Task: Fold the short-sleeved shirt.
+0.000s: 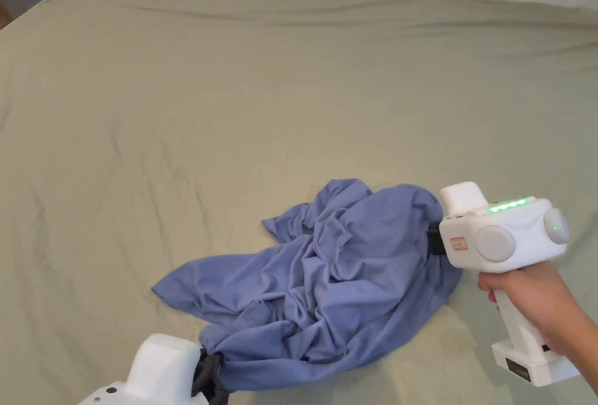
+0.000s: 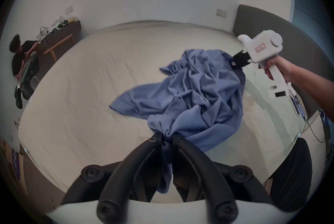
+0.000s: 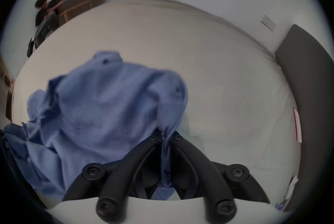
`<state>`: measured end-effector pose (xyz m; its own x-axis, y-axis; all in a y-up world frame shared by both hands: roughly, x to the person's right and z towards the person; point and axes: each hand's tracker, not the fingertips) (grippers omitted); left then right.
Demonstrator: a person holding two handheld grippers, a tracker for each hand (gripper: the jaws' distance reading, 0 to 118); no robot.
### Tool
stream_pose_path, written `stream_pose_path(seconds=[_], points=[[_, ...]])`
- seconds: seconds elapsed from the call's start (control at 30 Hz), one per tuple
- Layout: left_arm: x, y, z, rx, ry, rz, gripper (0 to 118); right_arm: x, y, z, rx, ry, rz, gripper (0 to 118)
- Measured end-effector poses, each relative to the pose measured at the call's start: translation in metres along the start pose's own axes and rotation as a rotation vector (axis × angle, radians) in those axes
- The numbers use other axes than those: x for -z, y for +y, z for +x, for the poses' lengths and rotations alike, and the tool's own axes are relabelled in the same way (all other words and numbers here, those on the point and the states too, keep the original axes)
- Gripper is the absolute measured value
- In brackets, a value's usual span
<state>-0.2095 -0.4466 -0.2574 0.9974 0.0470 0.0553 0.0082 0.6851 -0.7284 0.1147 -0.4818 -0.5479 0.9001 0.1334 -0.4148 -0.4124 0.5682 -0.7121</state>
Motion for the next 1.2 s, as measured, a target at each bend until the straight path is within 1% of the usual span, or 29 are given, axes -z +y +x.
stream_pose_path(seconds=[0.13, 0.2, 0.3, 0.37, 0.43, 0.53, 0.57, 0.67, 0.83, 0.97, 1.2], points=[[-0.022, 0.025, -0.011, 0.02, 0.065, 0.116, 9, -0.072, 0.004, 0.023, 0.072, 0.008, 0.156, 9], [-0.036, 0.042, -0.017, 0.011, 0.084, 0.174, 9, -0.114, 0.004, 0.031, 0.107, -0.018, 0.247, 9], [-0.062, 0.071, -0.031, -0.052, 0.083, 0.277, 9, -0.18, 0.003, 0.04, 0.174, -0.054, 0.396, 9], [-0.08, 0.092, -0.039, -0.065, 0.092, 0.357, 9, -0.22, 0.0, 0.043, 0.211, -0.076, 0.501, 9], [-0.099, 0.117, -0.045, -0.052, 0.096, 0.414, 9, -0.258, 0.0, 0.037, 0.209, -0.107, 0.578, 9], [-0.131, 0.149, -0.049, -0.053, 0.104, 0.527, 8, -0.306, 0.0, 0.029, 0.208, -0.122, 0.685, 9], [-0.142, 0.16, -0.049, -0.045, 0.112, 0.557, 8, -0.319, 0.001, 0.026, 0.211, -0.131, 0.711, 9], [-0.173, 0.185, -0.047, -0.044, 0.12, 0.642, 8, -0.361, 0.001, 0.023, 0.243, -0.115, 0.792, 9], [-0.22, 0.221, -0.041, -0.016, 0.128, 0.739, 8, -0.417, 0.006, 0.019, 0.254, -0.165, 0.923, 9], [-0.247, 0.244, -0.032, 0.018, 0.135, 0.796, 8, -0.452, 0.015, 0.018, 0.252, -0.228, 0.981, 9], [-0.274, 0.281, -0.028, 0.051, 0.128, 0.854, 8, -0.495, 0.045, 0.025, 0.236, -0.302, 1.01, 9]])
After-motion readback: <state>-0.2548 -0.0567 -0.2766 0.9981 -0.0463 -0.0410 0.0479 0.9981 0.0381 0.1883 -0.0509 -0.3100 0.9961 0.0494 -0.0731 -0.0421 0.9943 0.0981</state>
